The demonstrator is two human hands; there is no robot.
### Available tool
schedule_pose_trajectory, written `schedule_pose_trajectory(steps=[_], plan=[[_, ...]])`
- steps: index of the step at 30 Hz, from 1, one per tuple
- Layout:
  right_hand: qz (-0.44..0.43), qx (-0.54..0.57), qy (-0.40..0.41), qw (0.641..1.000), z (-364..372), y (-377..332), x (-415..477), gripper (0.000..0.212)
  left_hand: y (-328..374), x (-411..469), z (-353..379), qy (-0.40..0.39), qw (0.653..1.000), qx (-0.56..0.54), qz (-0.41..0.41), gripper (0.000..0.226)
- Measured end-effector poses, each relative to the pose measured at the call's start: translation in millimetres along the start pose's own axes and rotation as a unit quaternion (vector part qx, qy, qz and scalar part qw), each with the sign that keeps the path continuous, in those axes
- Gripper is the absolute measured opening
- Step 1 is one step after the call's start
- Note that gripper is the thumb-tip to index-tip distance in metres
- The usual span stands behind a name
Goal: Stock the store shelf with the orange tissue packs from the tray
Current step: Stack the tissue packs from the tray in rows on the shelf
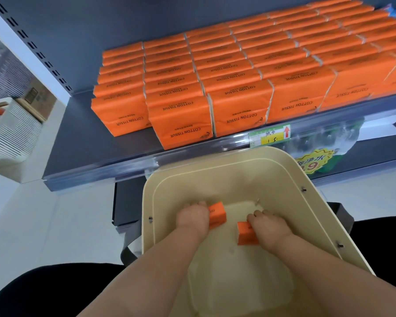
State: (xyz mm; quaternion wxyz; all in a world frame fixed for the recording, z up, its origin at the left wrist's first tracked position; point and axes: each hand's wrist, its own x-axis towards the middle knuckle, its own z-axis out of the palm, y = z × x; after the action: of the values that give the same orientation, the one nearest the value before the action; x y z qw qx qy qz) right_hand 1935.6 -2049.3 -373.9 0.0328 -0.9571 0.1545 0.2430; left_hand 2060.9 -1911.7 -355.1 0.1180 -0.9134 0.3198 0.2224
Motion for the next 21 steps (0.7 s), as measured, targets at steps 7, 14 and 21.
schedule_pose_trajectory(steps=[7, 14, 21], plan=[[0.026, 0.064, 0.067, 0.995, -45, -9, -20, 0.028, -11, -31, -49, 0.109, 0.992, -0.055, 0.018, 0.036], [0.024, 0.054, 0.193, 0.979, -99, -10, -58, 0.037, -39, -81, -102, 0.253, 0.963, -0.093, 0.019, 0.030], [-0.014, 0.050, 0.280, 0.959, -143, -32, -71, 0.047, -73, -122, -132, 0.344, 0.929, -0.133, 0.022, 0.035]])
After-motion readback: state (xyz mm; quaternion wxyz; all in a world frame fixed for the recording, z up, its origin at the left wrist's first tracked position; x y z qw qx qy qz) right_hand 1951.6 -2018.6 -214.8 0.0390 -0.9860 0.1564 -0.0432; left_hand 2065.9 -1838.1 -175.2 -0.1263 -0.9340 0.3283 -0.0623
